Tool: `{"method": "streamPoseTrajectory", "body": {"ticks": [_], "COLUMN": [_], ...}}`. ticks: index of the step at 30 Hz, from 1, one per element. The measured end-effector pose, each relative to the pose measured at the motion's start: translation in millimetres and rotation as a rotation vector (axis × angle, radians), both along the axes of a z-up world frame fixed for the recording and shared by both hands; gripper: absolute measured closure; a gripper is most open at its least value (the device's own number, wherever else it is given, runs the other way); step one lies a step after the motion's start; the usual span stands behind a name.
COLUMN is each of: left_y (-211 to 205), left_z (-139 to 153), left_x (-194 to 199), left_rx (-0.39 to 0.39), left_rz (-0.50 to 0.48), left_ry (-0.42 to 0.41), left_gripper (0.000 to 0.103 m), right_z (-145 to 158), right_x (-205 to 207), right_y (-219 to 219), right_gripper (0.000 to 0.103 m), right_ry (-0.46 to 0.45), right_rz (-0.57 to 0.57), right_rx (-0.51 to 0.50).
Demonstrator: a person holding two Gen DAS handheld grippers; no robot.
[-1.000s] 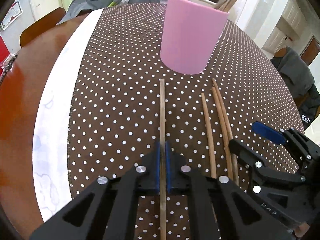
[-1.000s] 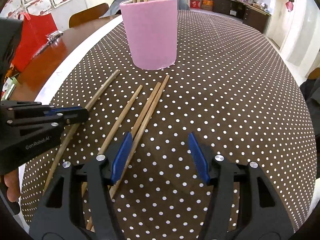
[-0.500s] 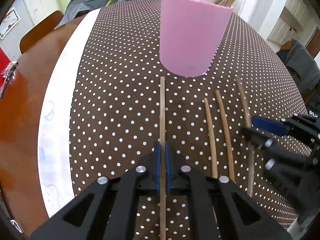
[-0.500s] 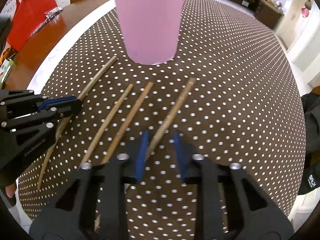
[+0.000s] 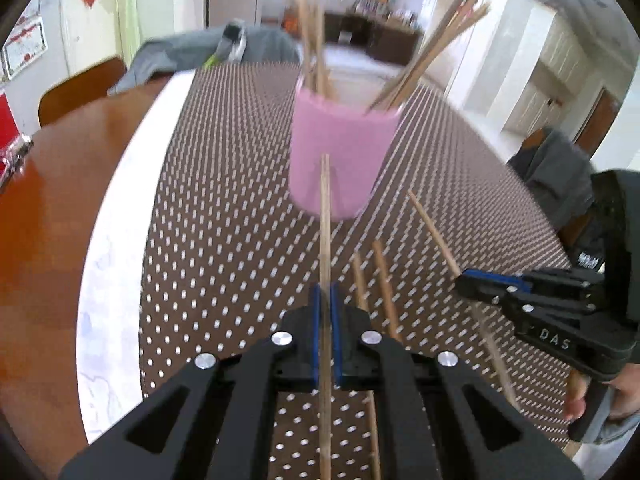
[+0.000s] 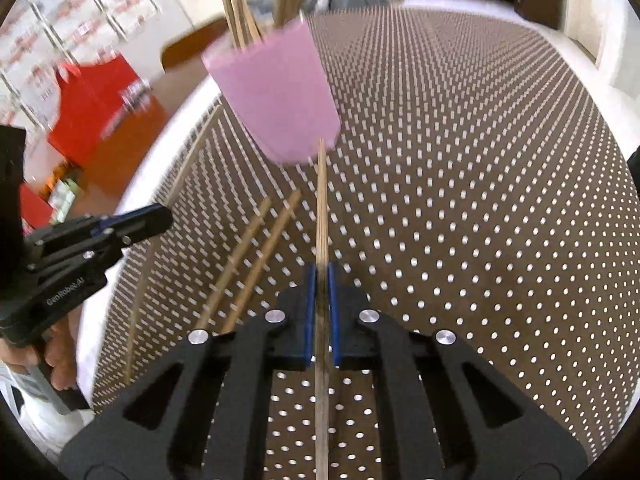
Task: Organize utensils
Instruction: 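Lift both held chopsticks upright and carry them above the pink cup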
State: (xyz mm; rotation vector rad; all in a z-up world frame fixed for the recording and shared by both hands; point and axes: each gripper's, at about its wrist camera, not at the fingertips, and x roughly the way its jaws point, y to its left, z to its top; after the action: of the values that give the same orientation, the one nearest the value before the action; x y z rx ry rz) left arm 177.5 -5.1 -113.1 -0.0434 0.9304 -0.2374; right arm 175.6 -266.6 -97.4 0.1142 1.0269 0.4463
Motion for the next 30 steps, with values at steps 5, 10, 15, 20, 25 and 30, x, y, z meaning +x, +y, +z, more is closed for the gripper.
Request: {"method": "streamPoseTrajectory", "body": {"ticks": [5, 10, 15, 20, 25, 30], "left_y": [-8.7, -16.4, -21.3, -24.3, -21.9, -17.1], "left_z": [36.0, 68.0, 94.2, 111.9, 121.1, 129.9], "left_x": [-12.6, -12.8, -7.9, 3.8, 16.4, 31.3], "left_rx": [-0.050, -0.086, -0.117, -0.161, -0.198, -0.214], "left_rz": [-0.007, 0.008, 0.036, 0.066, 0.111, 0.169], "left_ry": [-0.158, -0.312, -0.482, -0.642, -0.736, -0.811], "left_gripper": [0.097, 0.097, 0.097, 0.097, 0.097, 0.097], "right_z": [34.8, 72.8, 107.4, 133.2, 148.1, 156.8], "right_x": [-12.9, -20.9, -15.2, -2.5, 17.1, 35.9], "right_y": [-14.5, -15.4, -9.9, -1.8, 12.6, 22.0], "right_gripper": [0.096, 0.097, 0.097, 0.097, 0.097, 0.097], "right_ry": [-0.150, -0.289, -0.402, -0.491, -0.571, -0.608], "right_rz": [-0.019, -0.009, -0.002, -0.006, -0.021, -0.031], "right_rx": [0.094, 0.163, 0.203, 0.213, 0.217, 0.235]}}
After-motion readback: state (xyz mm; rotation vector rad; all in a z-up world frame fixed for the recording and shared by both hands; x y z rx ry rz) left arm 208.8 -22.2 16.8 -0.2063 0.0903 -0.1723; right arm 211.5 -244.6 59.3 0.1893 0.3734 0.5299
